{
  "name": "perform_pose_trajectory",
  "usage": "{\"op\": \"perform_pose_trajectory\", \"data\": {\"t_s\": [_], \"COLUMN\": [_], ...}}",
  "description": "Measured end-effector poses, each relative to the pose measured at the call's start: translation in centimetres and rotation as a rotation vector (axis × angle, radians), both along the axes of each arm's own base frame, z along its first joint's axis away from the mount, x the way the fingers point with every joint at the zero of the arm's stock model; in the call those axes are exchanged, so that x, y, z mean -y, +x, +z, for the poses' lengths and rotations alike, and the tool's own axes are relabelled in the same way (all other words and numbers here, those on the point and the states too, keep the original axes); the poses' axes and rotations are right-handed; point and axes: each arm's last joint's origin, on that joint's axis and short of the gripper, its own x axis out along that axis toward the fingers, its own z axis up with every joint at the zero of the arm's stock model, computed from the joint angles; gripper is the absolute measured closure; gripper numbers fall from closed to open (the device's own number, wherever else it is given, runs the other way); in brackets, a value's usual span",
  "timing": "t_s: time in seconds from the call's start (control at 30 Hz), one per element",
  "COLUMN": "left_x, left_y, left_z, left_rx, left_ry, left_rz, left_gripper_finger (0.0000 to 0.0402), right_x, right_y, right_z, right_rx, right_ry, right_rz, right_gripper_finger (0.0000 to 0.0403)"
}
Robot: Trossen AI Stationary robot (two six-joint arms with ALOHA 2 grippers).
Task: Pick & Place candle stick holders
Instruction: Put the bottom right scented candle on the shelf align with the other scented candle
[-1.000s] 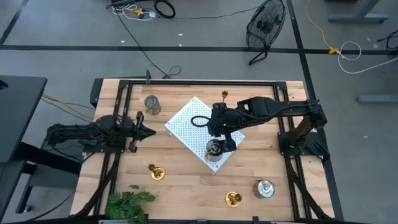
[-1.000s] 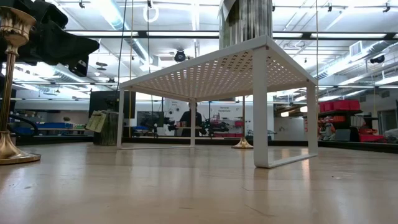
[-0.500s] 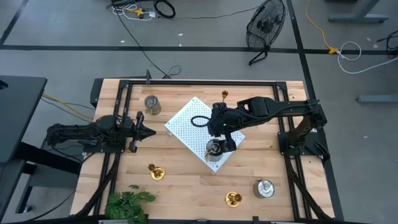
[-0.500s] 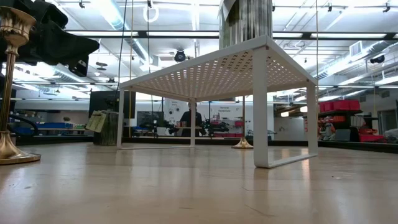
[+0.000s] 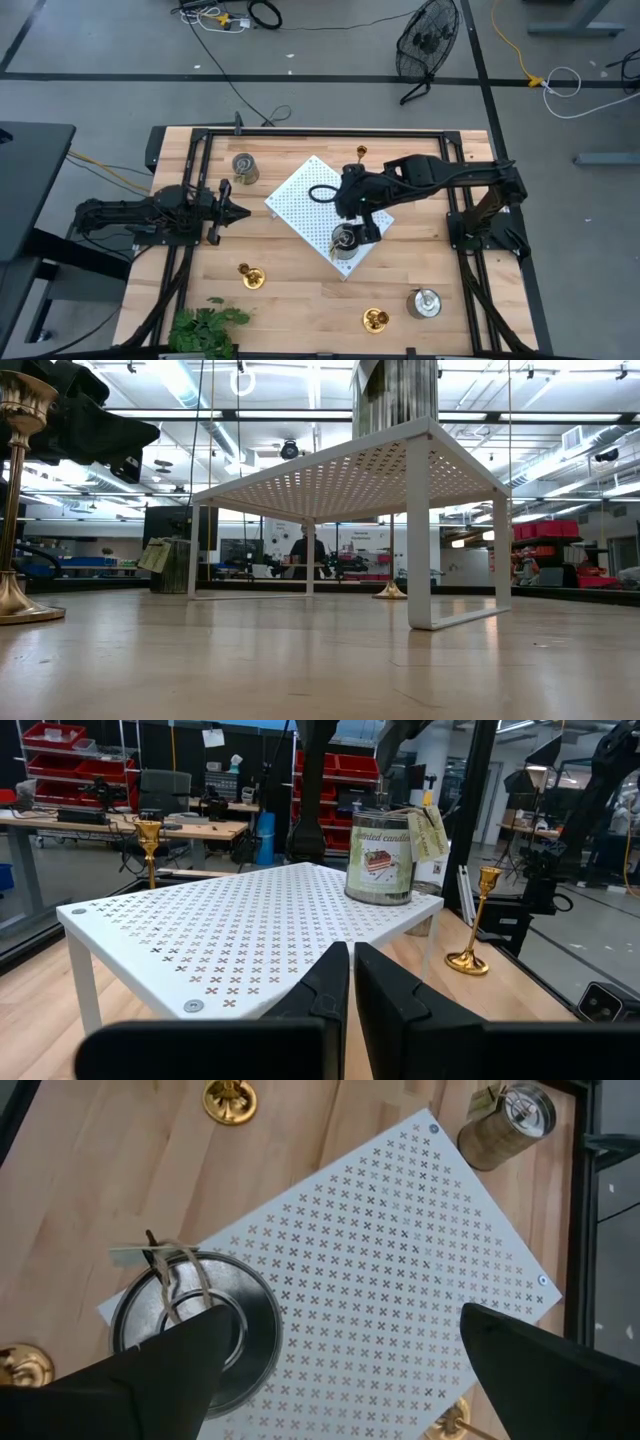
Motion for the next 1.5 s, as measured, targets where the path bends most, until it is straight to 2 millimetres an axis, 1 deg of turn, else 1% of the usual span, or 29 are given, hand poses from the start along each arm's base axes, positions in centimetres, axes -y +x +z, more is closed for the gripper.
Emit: {"op": "perform_pose_trajectory", "data": {"t_s": [0.37, 1.1, 1.37, 1.5], "left_x": [0.0, 0.0, 0.0, 0.0], "left_y": [0.0, 0.0, 0.0, 0.0], "left_z": [0.0, 0.0, 0.0, 0.0], "left_rx": [0.001, 0.001, 0.0, -0.001], "left_ry": [0.0, 0.0, 0.0, 0.0], "left_rz": [0.0, 0.0, 0.0, 0.0], "left_gripper_finger": [0.0376, 0.0376, 0.0376, 0.0376], "right_x": [0.0, 0.0, 0.1, 0.1], "right_y": [-0.3, -0.3, -0.8, -1.4], "right_z": [0.3, 0.3, 0.7, 1.4], "right_rx": [0.01, 0.008, 0.018, 0.032], "right_ry": [0.002, 0.002, 0.015, 0.045], "right_rz": [0.0, 0.0, 0.006, 0.013], "right_gripper_finger": [0.0005, 0.0005, 0.0005, 0.0005]}}
